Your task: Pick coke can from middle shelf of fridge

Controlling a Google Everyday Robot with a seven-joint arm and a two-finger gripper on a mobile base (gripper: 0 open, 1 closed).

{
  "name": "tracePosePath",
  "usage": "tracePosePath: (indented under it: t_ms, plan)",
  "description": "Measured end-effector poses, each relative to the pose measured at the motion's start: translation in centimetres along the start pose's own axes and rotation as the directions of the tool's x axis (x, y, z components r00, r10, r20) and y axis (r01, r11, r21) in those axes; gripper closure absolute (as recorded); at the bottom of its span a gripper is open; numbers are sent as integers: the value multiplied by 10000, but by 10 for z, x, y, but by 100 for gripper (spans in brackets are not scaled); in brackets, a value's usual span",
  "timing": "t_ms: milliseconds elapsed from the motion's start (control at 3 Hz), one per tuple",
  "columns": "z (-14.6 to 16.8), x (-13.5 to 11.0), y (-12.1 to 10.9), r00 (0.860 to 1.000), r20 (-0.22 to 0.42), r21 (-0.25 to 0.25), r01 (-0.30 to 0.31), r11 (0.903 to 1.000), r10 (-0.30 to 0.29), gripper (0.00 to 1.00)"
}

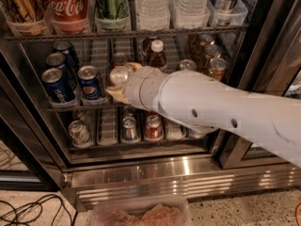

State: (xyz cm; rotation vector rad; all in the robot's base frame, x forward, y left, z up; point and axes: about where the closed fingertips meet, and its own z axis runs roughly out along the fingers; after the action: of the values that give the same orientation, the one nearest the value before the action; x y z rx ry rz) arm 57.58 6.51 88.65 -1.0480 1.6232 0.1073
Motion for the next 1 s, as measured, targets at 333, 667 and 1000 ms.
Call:
tracePosePath:
  t_ms: [333,667,1000]
  plan:
    - [-12,-14,8,9996,145,-751,245,9969,-235,100]
    - [-27,-27,14,9980,396,-1752,554,9830,-492,100]
    - [-49,-24,13,9956,718,-2696,774,9599,-601,100]
